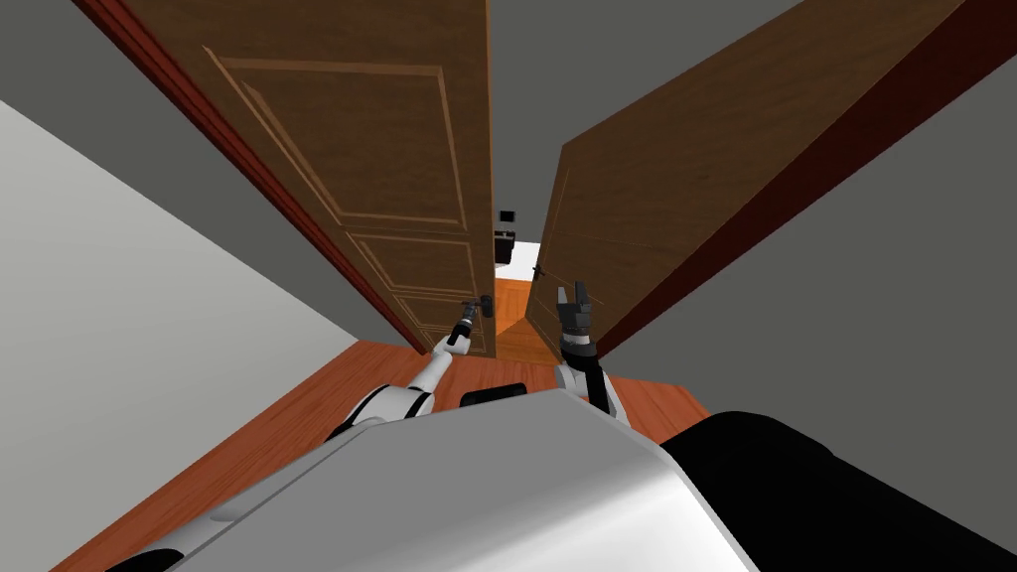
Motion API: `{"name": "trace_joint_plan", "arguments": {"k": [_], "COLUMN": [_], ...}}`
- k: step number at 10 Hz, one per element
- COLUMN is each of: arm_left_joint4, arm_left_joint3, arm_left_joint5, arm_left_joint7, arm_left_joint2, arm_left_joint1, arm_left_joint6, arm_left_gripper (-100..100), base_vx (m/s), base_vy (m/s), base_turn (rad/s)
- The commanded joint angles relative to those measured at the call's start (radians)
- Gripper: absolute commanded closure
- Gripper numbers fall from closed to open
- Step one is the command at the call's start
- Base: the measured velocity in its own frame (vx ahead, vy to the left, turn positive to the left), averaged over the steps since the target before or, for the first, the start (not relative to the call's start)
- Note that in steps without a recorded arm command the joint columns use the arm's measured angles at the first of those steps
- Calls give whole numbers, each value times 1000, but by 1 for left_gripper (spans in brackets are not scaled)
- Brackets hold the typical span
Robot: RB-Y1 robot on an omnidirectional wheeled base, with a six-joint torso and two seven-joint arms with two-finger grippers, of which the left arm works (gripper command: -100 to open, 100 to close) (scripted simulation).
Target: Push the door open
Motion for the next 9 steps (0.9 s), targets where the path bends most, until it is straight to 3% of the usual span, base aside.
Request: {"name": "trace_joint_plan", "arguments": {"k": [1, 2, 3, 8, 9], "arm_left_joint4": [0, -6, -6, -6, -3], "arm_left_joint3": [3, 2, 2, 2, 16], "arm_left_joint5": [1, 0, 0, 0, 4], "arm_left_joint7": [-1, -2, -2, -2, -9], "arm_left_joint2": [-11, -8, -8, -8, 4], "arm_left_joint1": [0, 4, 4, 4, 5], "arm_left_joint6": [1, 2, 2, 2, 3], "arm_left_gripper": [-100, -100, 100, 100, 100], "base_vx": [208, 94, -15, -17, 93], "base_vy": [-56, -26, 4, 5, -54], "base_turn": [-24, 1, 3, -2, 53]}}
